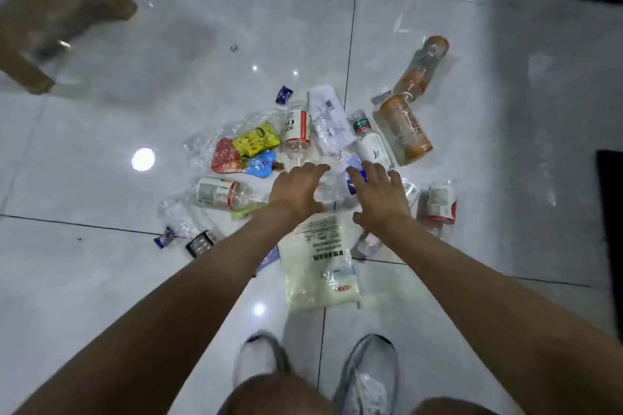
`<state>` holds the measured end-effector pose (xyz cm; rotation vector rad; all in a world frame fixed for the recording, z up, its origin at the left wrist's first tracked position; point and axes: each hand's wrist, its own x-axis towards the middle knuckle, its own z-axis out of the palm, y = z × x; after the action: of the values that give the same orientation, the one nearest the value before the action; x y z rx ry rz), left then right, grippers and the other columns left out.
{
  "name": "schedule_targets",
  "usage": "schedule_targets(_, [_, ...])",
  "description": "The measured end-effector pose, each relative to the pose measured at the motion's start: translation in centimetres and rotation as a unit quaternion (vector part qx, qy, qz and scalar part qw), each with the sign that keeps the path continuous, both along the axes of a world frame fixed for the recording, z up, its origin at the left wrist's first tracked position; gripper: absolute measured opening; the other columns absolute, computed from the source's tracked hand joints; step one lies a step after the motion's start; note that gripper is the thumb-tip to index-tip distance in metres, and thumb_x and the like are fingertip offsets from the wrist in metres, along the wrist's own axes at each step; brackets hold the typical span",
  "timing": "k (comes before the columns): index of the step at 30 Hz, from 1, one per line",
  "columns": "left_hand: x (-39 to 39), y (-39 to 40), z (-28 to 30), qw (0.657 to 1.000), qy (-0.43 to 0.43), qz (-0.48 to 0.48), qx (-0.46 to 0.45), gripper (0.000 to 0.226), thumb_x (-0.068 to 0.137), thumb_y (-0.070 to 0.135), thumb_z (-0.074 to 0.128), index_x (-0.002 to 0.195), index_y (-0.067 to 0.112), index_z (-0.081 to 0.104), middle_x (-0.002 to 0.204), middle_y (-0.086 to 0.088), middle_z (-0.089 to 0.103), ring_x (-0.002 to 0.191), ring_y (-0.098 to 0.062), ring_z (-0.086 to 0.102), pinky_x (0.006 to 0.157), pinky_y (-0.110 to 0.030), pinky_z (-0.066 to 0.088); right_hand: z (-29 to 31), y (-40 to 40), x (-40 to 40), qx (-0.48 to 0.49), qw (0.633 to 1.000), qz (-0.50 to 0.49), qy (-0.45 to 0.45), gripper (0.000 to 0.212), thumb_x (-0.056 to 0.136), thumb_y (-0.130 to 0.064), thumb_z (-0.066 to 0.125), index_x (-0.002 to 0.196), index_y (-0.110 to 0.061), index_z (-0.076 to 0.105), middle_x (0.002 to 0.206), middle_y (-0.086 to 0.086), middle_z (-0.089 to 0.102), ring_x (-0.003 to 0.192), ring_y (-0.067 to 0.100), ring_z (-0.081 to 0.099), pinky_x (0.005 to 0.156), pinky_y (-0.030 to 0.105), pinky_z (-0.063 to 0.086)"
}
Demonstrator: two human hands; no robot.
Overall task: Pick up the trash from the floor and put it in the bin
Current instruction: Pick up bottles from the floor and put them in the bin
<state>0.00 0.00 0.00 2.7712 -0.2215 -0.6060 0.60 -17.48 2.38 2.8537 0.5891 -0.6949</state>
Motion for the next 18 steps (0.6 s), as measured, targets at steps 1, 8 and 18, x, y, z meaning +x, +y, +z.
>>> schedule_targets(1, [0.3, -0.2, -1.8, 1.0, -0.001, 0.003, -0.008, 0.082, 0.078, 0.041, 0.075, 0.147, 0.025, 0.035, 0.143, -0.002, 0.047, 0.124, -0.025, 0.051, 0.093, -0.037, 0.046, -1.8, -0.2, 0.5, -0.012, 1.0, 0.017, -0.016, 0.094, 0.08, -0.042, 0.07, 0.153, -0.019, 0.015, 0.156, 0.011, 0.02, 0.144, 0.03, 0.02, 0.116, 0.047, 0.021])
schedule_targets(8, [0.3, -1.3, -10.4, 0.997, -0.071, -0.011, -0.001, 0.09, 0.075, 0.058, 0.071, 0.147, 0.019, 0.035, 0.143, -0.002, 0.045, 0.128, -0.023, 0.046, 0.098, -0.04, 0.037, -9.0, -1.4, 1.8, -0.03, 0.992, 0.082, -0.087, 0.099, 0.079, -0.051, 0.069, 0.154, -0.02, 0.011, 0.156, 0.01, 0.021, 0.144, 0.029, 0.02, 0.116, 0.049, 0.017])
schedule_targets(18, [1.4, -1.9, -10.9, 0.995, -0.081, -0.042, 0.026, 0.073, 0.074, 0.04, 0.077, 0.135, 0.018, 0.042, 0.125, -0.008, 0.048, 0.116, -0.028, 0.043, 0.096, -0.036, 0.037, -8.7, -1.1, 2.4, -0.067, 0.99, 0.054, -0.115, 0.074, 0.075, -0.028, 0.076, 0.136, -0.019, 0.035, 0.128, 0.011, 0.048, 0.12, 0.031, 0.045, 0.098, 0.046, 0.037])
